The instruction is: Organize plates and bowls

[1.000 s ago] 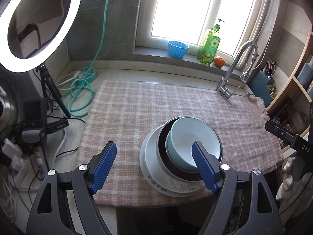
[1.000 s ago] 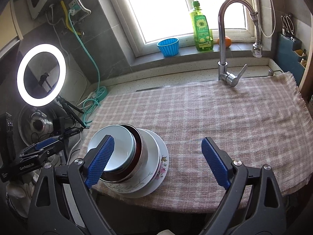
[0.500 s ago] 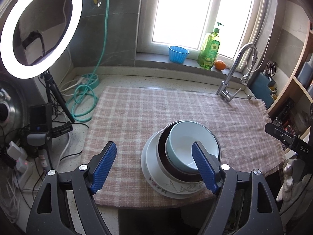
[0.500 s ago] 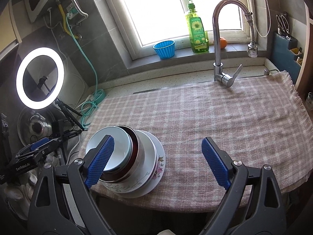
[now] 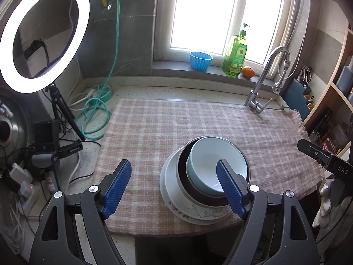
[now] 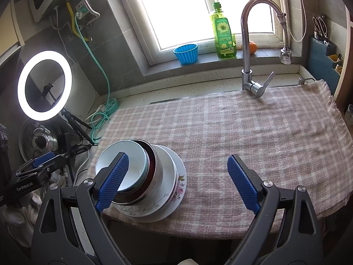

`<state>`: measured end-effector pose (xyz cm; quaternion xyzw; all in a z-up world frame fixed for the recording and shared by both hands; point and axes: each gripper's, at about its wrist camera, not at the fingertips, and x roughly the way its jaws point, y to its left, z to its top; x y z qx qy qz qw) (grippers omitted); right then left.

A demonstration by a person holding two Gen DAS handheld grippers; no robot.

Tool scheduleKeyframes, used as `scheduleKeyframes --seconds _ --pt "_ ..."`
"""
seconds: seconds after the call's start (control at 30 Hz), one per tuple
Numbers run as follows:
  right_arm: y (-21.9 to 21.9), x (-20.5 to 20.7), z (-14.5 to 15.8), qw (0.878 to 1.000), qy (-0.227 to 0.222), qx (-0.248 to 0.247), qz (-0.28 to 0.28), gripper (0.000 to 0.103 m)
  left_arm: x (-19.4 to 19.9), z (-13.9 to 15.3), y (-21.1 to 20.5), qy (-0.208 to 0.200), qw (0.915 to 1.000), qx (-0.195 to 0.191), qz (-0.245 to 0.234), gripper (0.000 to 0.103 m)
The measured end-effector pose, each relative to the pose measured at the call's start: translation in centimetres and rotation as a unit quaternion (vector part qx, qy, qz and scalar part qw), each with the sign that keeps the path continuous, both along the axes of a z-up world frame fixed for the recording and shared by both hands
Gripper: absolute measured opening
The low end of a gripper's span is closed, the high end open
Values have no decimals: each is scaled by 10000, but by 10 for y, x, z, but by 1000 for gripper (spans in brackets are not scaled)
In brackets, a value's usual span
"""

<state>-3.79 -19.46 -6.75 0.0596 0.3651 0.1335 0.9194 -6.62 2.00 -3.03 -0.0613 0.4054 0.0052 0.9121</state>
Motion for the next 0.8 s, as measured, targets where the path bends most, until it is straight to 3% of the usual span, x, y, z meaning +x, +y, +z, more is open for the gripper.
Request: scheduleKeyframes --seconds 0.8 --pt "-10 10 -11 9996 190 115 -155 93 8 0 -3 -94 9999 96 91 80"
